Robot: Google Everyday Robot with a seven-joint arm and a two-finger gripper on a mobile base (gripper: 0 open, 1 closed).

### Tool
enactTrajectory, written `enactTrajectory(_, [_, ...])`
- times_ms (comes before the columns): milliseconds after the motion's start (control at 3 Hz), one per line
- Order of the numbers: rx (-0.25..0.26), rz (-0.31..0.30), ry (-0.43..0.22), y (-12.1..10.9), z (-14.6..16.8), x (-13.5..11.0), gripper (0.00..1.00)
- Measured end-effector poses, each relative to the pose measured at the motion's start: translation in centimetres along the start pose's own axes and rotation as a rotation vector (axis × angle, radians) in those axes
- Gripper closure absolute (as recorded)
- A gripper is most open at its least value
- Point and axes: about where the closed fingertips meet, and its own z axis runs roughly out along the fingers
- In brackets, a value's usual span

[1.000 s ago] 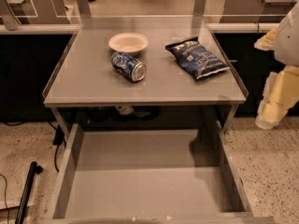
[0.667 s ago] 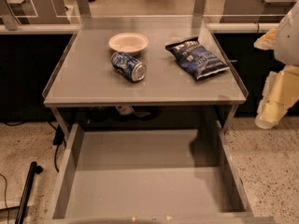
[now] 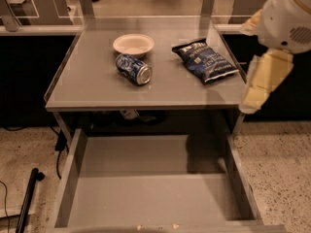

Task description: Place pepsi can into top drawer

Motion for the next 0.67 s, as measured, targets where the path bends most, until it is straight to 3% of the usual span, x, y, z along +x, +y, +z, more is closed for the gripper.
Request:
enactTrajectory(333, [0.029, -0.061, -0.038, -1.56, -0.54, -4.02, 0.0])
enactTrajectory(667, [0.029, -0.061, -0.038, -1.56, -0.54, -4.02, 0.0])
